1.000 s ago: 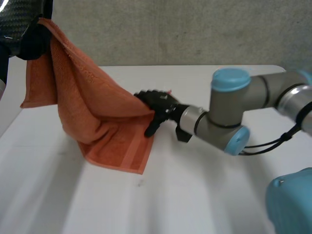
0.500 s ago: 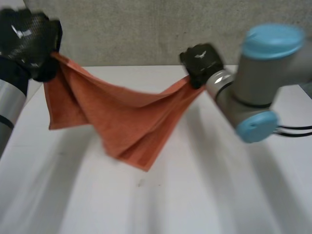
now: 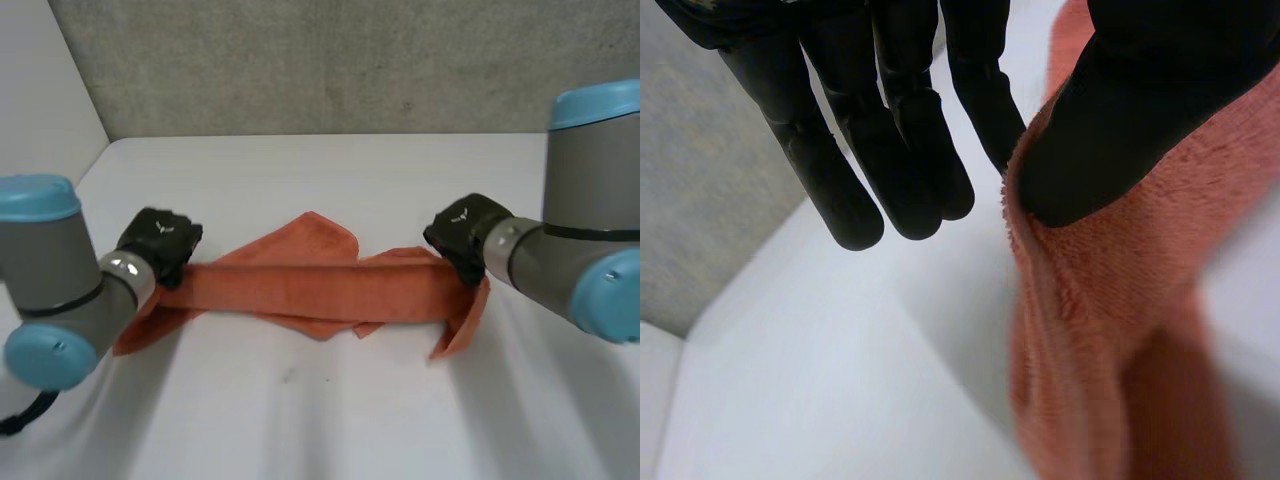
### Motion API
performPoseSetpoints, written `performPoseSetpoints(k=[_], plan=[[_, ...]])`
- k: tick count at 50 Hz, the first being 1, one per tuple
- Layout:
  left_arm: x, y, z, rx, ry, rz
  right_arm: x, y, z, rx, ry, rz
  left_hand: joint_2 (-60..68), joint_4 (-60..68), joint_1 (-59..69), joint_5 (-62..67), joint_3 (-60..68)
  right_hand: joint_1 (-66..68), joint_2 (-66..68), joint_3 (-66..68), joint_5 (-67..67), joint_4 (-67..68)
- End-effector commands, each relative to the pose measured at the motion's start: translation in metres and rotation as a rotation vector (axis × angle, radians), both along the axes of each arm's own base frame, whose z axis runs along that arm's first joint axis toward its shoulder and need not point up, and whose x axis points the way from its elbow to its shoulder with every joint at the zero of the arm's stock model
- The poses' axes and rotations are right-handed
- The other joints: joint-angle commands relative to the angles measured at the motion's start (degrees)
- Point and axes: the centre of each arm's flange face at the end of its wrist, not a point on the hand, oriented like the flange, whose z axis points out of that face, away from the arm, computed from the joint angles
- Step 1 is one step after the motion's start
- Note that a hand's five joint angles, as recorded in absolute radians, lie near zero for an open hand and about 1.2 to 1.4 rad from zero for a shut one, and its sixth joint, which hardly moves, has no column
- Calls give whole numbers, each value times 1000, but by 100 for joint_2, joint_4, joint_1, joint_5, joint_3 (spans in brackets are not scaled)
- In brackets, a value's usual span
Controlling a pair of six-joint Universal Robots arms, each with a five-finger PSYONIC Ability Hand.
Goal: Fold the laundry
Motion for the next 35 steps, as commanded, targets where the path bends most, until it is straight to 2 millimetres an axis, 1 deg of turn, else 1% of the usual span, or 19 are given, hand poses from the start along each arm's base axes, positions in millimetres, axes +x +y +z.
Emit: performPoseSetpoints(k=[1,2,3,4,5,6,7,8,11,12,14,19,20,22,23,26,27,33,35], plan=[[-22,-68,86,-439,70,-6,22,-73,69,-437,-210,-82,1132,1147,1547,1441,1168,2384,1252,1223,1352,1166],[-23,-74,102,-516,91,-2,23,-78,84,-504,-249,-100,1132,1147,1547,1441,1168,2384,1252,1223,1352,1166],[-25,-79,119,-594,115,0,25,-86,110,-627,-336,-121,1132,1147,1547,1441,1168,2384,1252,1223,1352,1166],[-27,-83,152,-751,167,4,26,-90,120,-680,-377,-128,1132,1147,1547,1441,1168,2384,1252,1223,1352,1166],[-26,-82,168,-831,193,7,27,-92,128,-726,-412,-133,1132,1147,1547,1441,1168,2384,1252,1223,1352,1166],[-26,-82,168,-832,193,7,26,-93,136,-770,-449,-133,1132,1147,1547,1441,1168,2384,1252,1223,1352,1166],[-26,-80,185,-908,217,9,26,-90,153,-843,-517,-126,1132,1147,1547,1441,1168,2384,1252,1223,1352,1166],[-23,-73,212,-1041,259,17,24,-86,163,-877,-543,-122,1132,1147,1547,1441,1168,2384,1252,1223,1352,1166],[-20,-62,234,-1167,300,22,16,-71,184,-942,-605,-114,1132,1147,1547,1441,1168,2384,1252,1223,1352,1166],[-19,-57,231,-1168,304,17,14,-66,186,-948,-614,-108,1132,1147,1547,1441,1168,2384,1252,1223,1352,1166],[-17,-53,217,-1114,290,17,12,-55,177,-926,-605,-76,1132,1147,1547,1441,1168,2384,1252,1223,1352,1166],[-9,-50,161,-896,222,27,14,-45,119,-756,-521,-19,1132,1147,1547,1441,1168,2384,1252,1223,1352,1166],[-7,-47,137,-806,196,28,13,-43,110,-729,-509,-17,1132,1147,1547,1441,1168,2384,1252,1223,1352,1166],[-4,-44,116,-728,171,31,11,-40,93,-672,-481,-16,1132,1147,1547,1441,1168,2384,1252,1223,1352,1166],[1,-42,95,-653,145,39,10,-39,83,-641,-465,-14,1132,1147,1547,1441,1168,2384,1252,1223,1352,1166],[9,-38,63,-546,109,54,3,-28,43,-483,-392,-8,1132,1147,1547,1441,1168,2384,1252,1223,1352,1166],[10,-33,42,-483,90,50,1,-26,36,-447,-377,-6,1132,1147,1547,1441,1168,2384,1252,1223,1352,1166],[15,-16,-10,-314,31,43,-7,-15,-21,-151,-265,-31,1132,1147,1547,1441,1168,2384,1252,1223,1352,1166],[17,-10,-23,-257,12,41,-8,-14,-27,-117,-247,-38,1132,1147,1547,1441,1168,2384,1252,1223,1352,1166]])
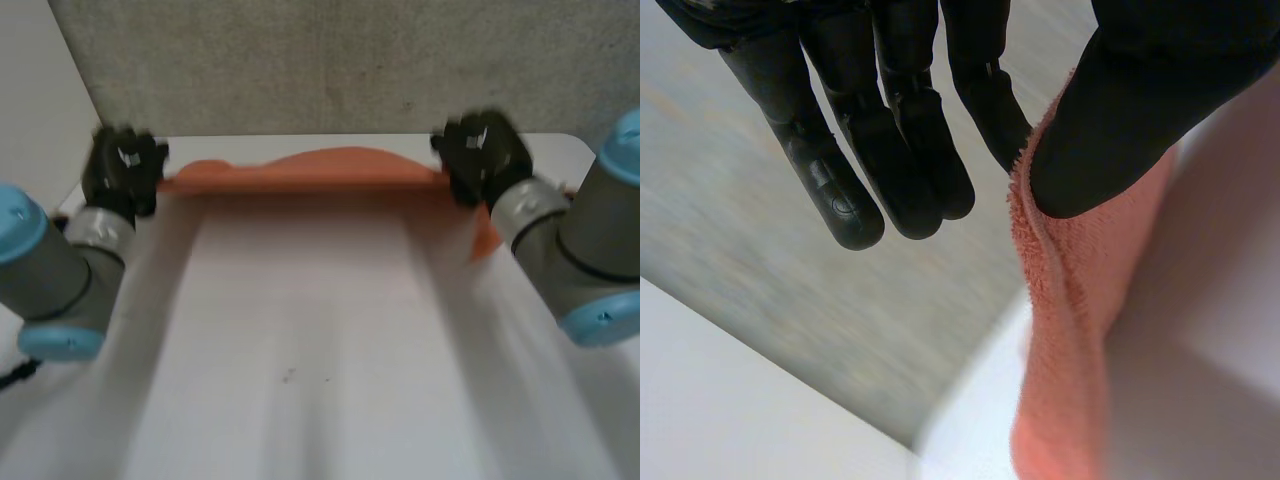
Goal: Fold the laundry
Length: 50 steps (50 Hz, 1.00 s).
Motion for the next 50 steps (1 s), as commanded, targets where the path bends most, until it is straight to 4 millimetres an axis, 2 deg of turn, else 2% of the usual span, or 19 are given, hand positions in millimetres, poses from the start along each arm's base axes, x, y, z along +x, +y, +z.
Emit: performPoseSetpoints(k=[1,2,8,9,12,17,20,26,27,28,29,31,33,35,36,37,39,44,50], plan=[[7,23,-65,233,-72,0,-11,10,-66,350,133,-7,1131,1145,1547,1441,1162,2384,1252,1199,1324,1165],[7,24,-67,245,-75,0,-17,8,-73,405,132,-19,1131,1145,1547,1441,1162,2384,1252,1199,1324,1165],[10,25,-70,277,-77,4,-28,-6,-77,428,69,-71,1131,1145,1547,1441,1162,2384,1252,1199,1324,1165],[12,24,-70,276,-74,8,-38,-15,-82,484,-31,-126,1131,1145,1547,1441,1162,424,-707,-760,-636,-794],[16,21,-69,275,-71,21,-47,-20,-85,537,-130,-171,1131,1145,1547,1441,1162,-1156,-2288,-2340,-2216,-2375],[19,20,-69,277,-68,30,-60,-23,-93,606,-252,-236,1131,1145,1547,1441,1162,-1361,-2493,-2546,-2421,-2580],[20,19,-69,279,-63,33,-77,-23,-103,634,-308,-289,1131,1145,1547,1441,1162,-1412,-2544,-2596,-2472,-2631],[20,19,-70,282,-64,31,-84,-17,-112,678,-322,-323,1131,1145,1547,1441,1162,-1194,-2326,-2379,-2254,-2413],[20,19,-70,282,-64,31,-85,-15,-114,690,-324,-328,1131,1145,1547,1441,1162,-361,-1492,-1545,-1421,-1579],[20,19,-70,282,-63,31,-87,-14,-116,702,-329,-334,1131,1145,1547,1441,1162,1529,398,345,469,311],[20,20,-71,286,-65,31,-88,-14,-117,704,-333,-336,1131,1145,1547,1441,1162,2375,1243,1191,1315,1156],[20,20,-72,288,-65,31,-88,-15,-117,703,-339,-333,1131,1145,1547,1441,1162,2384,1252,1199,1324,1165],[20,20,-74,293,-70,30,-85,-15,-113,705,-359,-287,-1677,-1663,-1261,-1367,-1646,2384,1252,1199,1324,1165],[20,20,-77,300,-71,30,-83,-14,-109,700,-362,-264,-2598,-2584,-2181,-2288,-2567,2384,1252,1199,1324,1165],[20,20,-77,300,-71,30,-83,-14,-109,700,-362,-264,-2601,-2587,-2185,-2291,-2570,2384,1252,1199,1324,1165],[20,18,-80,306,-73,33,-82,-14,-103,684,-363,-247,-3284,-3270,-2868,-2974,-3253,2384,1252,1199,1324,1165],[23,15,-81,310,-72,40,-82,-16,-85,615,-372,-229,-3442,-3428,-3026,-3132,-3411,2384,1252,1199,1324,1165],[39,4,-87,323,-67,87,-83,-19,-62,509,-379,-208,-3443,-3428,-3026,-3132,-3411,2384,1252,1199,1324,1165],[47,-1,-92,345,-63,88,-93,-22,-60,455,-297,-228,-3409,-3395,-2992,-3099,-3378,2384,1252,1199,1324,1165]])
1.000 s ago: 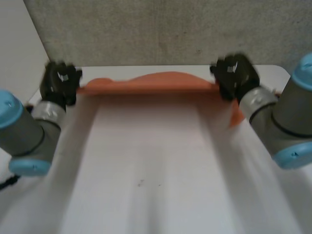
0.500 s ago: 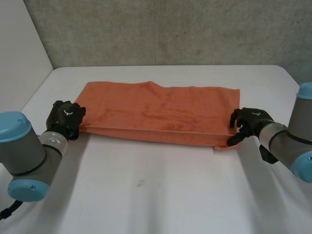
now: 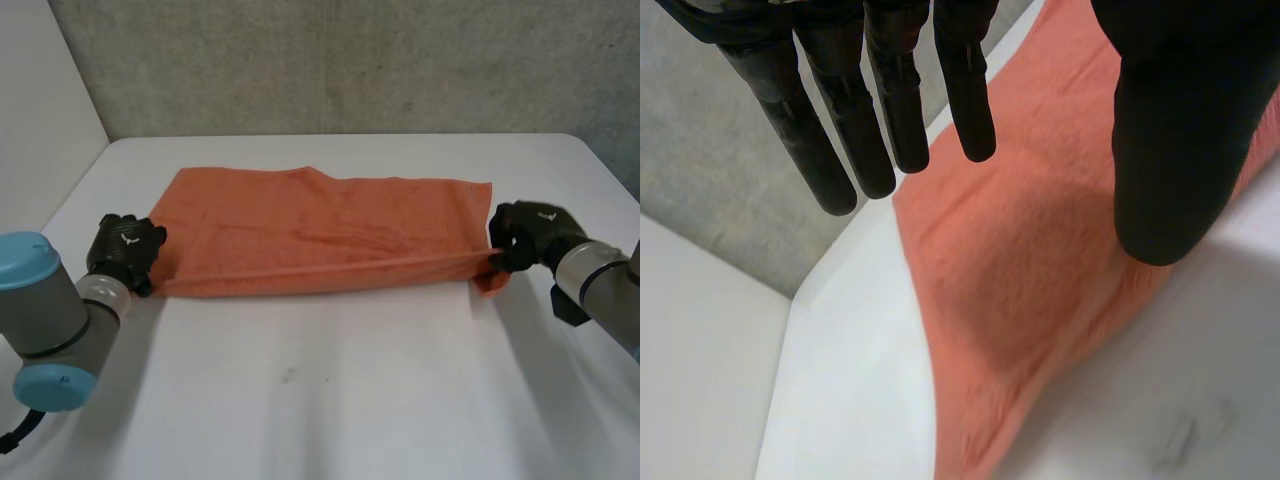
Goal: Fold the laundry
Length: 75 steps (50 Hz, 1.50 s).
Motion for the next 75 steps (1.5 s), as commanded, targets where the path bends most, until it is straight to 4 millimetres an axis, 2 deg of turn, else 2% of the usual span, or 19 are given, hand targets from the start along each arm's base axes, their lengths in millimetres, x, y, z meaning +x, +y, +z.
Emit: performPoseSetpoints(k=[1,8,12,24,39,55,65,68,75], plan=[[10,-6,-5,20,4,11,-13,-5,7,-76,113,-14,268,293,273,339,222,2282,1240,1224,1460,1174],[9,-2,-8,52,12,-22,-15,-4,4,-80,152,-2,402,427,407,473,356,2282,1240,1224,1460,1174],[8,-2,-8,56,18,-30,-14,-3,3,-76,152,1,990,1016,995,1061,945,2282,1240,1224,1460,1174],[5,4,-9,108,27,-73,-13,-4,0,-73,157,6,974,1000,980,1045,929,2282,1240,1224,1460,1174],[7,-9,-19,117,31,-85,-13,-3,-1,-71,159,9,1377,1402,1382,1448,1331,2282,1240,1224,1460,1174],[6,-21,-18,89,32,-86,-13,-2,-2,-66,159,9,2051,2076,2056,2122,2005,2282,1240,1224,1460,1174],[6,-26,-24,95,32,-85,-13,-2,-2,-66,159,9,3530,3555,3535,3601,3484,2282,1240,1224,1460,1174],[6,-27,-25,95,32,-84,-13,-3,-1,-69,159,7,4803,4828,4808,4873,4757,2282,1240,1224,1460,1174],[7,-27,-20,89,29,-72,-14,-5,1,-77,159,7,4807,4833,4812,4878,4762,2282,1240,1224,1460,1174]])
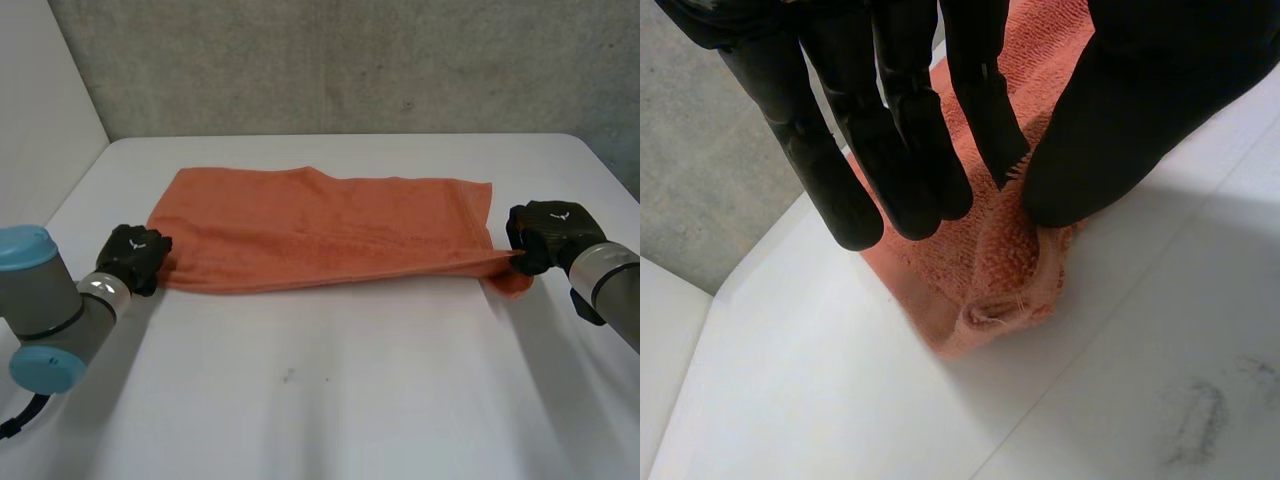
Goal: Fold the laundry
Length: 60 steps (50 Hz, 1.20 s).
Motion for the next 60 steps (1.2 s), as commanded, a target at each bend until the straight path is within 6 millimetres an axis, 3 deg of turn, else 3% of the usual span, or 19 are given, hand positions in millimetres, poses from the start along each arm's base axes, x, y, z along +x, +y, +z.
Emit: performPoseSetpoints(k=[1,6,9,12,13,20,26,31,35,43,44,52,58,60], plan=[[1,1,7,-8,-5,14,-1,-2,3,-9,0,0,1464,1491,1738,1633,1495,2286,1240,1220,1428,1173],[7,18,36,-18,-20,41,-1,0,15,-33,47,18,1464,1491,1738,1633,1495,2286,1240,1220,1428,1173],[10,46,54,12,-54,57,-3,10,22,-28,158,57,1464,1491,1738,1633,1495,2286,1240,1220,1428,1173],[11,58,60,26,-71,66,-6,23,23,22,296,109,1464,1491,1738,1633,1495,2286,1240,1220,1428,1173],[14,75,72,37,-99,76,-8,25,23,39,329,120,1464,1491,1738,1633,1495,2286,1240,1220,1428,1173],[22,128,89,135,-201,65,-25,57,25,212,597,232,1464,1491,1738,1633,1495,2286,1240,1220,1428,1173],[20,140,93,138,-202,48,-30,61,32,216,660,244,1464,1491,1738,1633,1495,2286,1240,1220,1428,1173],[11,122,85,104,-195,24,-27,45,31,101,669,210,1464,1491,1738,1633,1495,2286,1240,1220,1428,1173],[0,96,71,70,-194,5,-24,23,9,36,671,187,1464,1491,1738,1633,1495,2286,1240,1220,1428,1173],[-18,23,55,-83,-171,9,12,-38,-18,-197,663,141,1464,1491,1738,1633,1495,2286,1240,1220,1428,1173],[-23,7,54,-123,-167,9,14,-44,-20,-215,662,132,1464,1491,1738,1633,1495,2286,1240,1220,1428,1173],[-38,-53,39,-232,-144,24,37,-96,-43,-367,646,95,1464,1491,1738,1633,1495,2286,1240,1220,1428,1173],[-46,-69,27,-271,-130,7,52,-119,-64,-405,643,59,1464,1491,1738,1633,1495,2286,1240,1220,1428,1173],[-50,-69,24,-285,-125,-1,53,-122,-63,-414,641,47,1464,1491,1738,1633,1495,2242,1196,1176,1383,1129]])
